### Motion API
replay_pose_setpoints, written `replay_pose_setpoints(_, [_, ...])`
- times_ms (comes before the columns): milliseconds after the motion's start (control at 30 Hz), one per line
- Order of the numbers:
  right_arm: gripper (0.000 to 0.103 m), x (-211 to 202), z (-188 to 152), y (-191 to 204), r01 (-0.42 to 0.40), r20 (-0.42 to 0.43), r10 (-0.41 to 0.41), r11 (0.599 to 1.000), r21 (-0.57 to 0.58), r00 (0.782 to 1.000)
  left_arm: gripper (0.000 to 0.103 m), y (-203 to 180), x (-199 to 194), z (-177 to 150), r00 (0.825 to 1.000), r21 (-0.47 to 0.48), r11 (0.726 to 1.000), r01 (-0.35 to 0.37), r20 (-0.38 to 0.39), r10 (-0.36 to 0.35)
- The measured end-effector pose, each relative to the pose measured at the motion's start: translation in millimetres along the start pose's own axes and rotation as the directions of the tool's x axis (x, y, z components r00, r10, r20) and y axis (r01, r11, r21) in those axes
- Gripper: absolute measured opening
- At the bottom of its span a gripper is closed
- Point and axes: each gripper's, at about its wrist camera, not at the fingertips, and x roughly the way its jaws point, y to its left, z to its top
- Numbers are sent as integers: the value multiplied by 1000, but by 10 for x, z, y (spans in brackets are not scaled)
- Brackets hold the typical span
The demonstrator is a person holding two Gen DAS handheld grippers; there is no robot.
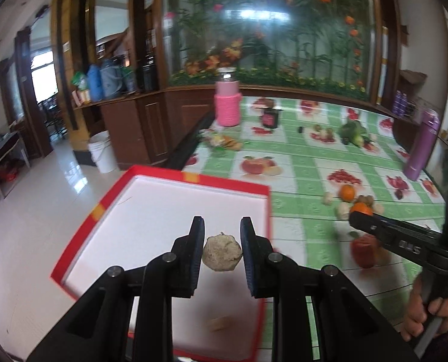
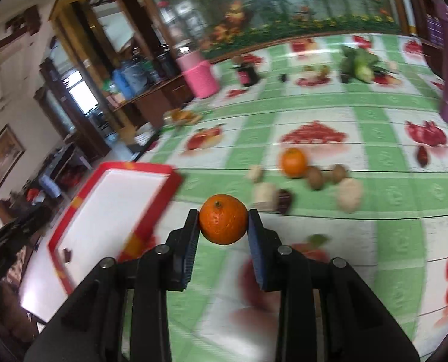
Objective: Organize fruits
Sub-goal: 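Lower the bread ball into the tray and open the left gripper while the right releases the orange there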
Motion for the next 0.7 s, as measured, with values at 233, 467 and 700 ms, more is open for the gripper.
replay_pose_setpoints(233, [34, 43, -157, 830, -137, -38, 133, 984, -117, 990, 23, 558, 76, -186, 995, -78, 992, -99, -41, 96])
replay_pose_setpoints(467, [34, 268, -441, 1266, -220, -141, 195, 955, -196, 971, 23, 653, 155, -412, 989, -53, 991, -125, -87, 120])
replay_pose_setpoints(700, [34, 596, -635, 1345, -182, -224, 129, 955, -233, 966, 24, 637, 296, -548, 981, -30, 990, -141, -142, 135])
